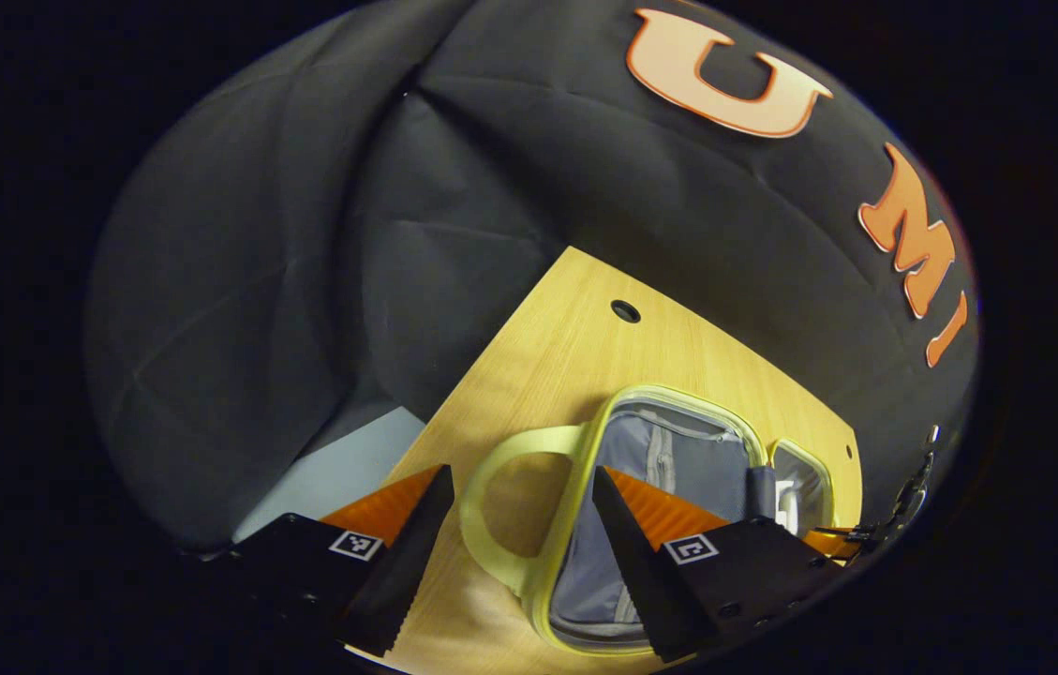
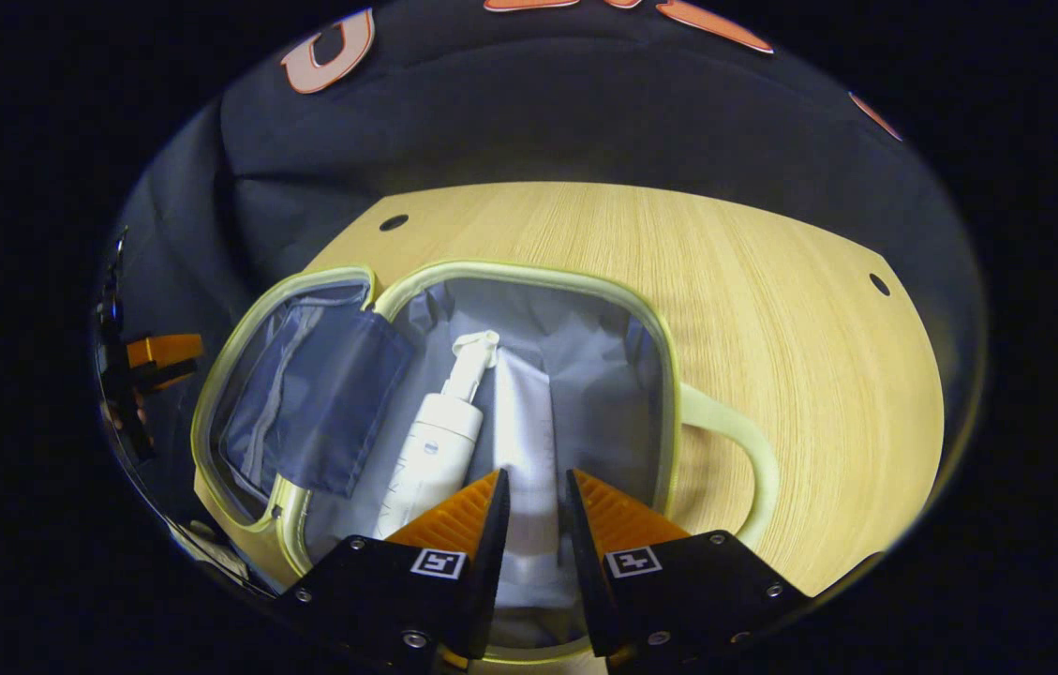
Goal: First open the suitcase, pack the skin care products into it, and then close the suitcase.
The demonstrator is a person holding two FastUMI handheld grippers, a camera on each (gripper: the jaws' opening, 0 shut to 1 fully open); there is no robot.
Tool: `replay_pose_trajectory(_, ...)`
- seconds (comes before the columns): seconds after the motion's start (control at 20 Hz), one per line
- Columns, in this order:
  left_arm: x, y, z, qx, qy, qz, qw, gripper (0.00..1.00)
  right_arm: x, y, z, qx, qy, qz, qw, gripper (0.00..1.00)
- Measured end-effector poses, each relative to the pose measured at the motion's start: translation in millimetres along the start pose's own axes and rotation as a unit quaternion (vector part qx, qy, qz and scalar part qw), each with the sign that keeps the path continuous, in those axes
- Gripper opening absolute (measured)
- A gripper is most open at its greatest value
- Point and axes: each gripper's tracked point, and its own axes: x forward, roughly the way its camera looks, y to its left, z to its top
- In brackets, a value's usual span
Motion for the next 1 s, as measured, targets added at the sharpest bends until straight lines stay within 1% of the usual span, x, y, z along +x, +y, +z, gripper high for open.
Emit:
replay_pose_trajectory(0.15,14,5,-11,-0.02,0.017,-0.012,1.0,0.93,-24,-21,23,0.022,-0.033,-0.006,0.999,0.4)
replay_pose_trajectory(0.2,18,4,-12,-0.034,0.015,-0.017,0.999,0.88,-31,-29,30,0.026,-0.045,-0.012,0.999,0.4)
replay_pose_trajectory(0.25,27,3,-14,-0.049,0.017,-0.022,0.998,0.89,-37,-36,34,0.029,-0.056,-0.02,0.998,0.4)
replay_pose_trajectory(0.3,26,5,-18,-0.064,0.02,-0.025,0.997,0.77,-44,-41,40,0.029,-0.067,-0.027,0.997,0.4)
replay_pose_trajectory(0.4,31,7,-22,-0.098,0.027,-0.036,0.994,0.77,-55,-51,46,0.03,-0.084,-0.038,0.995,0.4)
replay_pose_trajectory(0.45,40,15,-26,-0.107,0.027,-0.03,0.993,0.7,-61,-53,48,0.031,-0.089,-0.042,0.995,0.4)
replay_pose_trajectory(0.5,43,17,-31,-0.119,0.037,-0.033,0.992,0.58,-66,-55,50,0.031,-0.095,-0.043,0.994,0.41)
replay_pose_trajectory(0.55,46,13,-36,-0.132,0.051,-0.049,0.989,0.45,-70,-55,50,0.031,-0.1,-0.044,0.994,0.41)
replay_pose_trajectory(0.6,44,13,-47,-0.13,0.069,-0.053,0.988,0.33,-75,-56,52,0.029,-0.105,-0.044,0.993,0.41)
replay_pose_trajectory(0.65,37,23,-38,-0.138,0.066,-0.054,0.987,0.33,-78,-56,52,0.027,-0.108,-0.043,0.993,0.41)
replay_pose_trajectory(0.7,63,10,-50,-0.141,0.071,-0.068,0.985,0.11,-80,-58,52,0.024,-0.11,-0.045,0.993,0.41)
replay_pose_trajectory(0.8,41,4,-39,-0.144,0.053,-0.093,0.984,0.11,-85,-63,50,0.018,-0.114,-0.054,0.992,0.41)
replay_pose_trajectory(1.0,7,-17,-8,-0.115,0.015,-0.118,0.986,0.1,-97,-67,54,0.015,-0.133,-0.048,0.99,0.41)
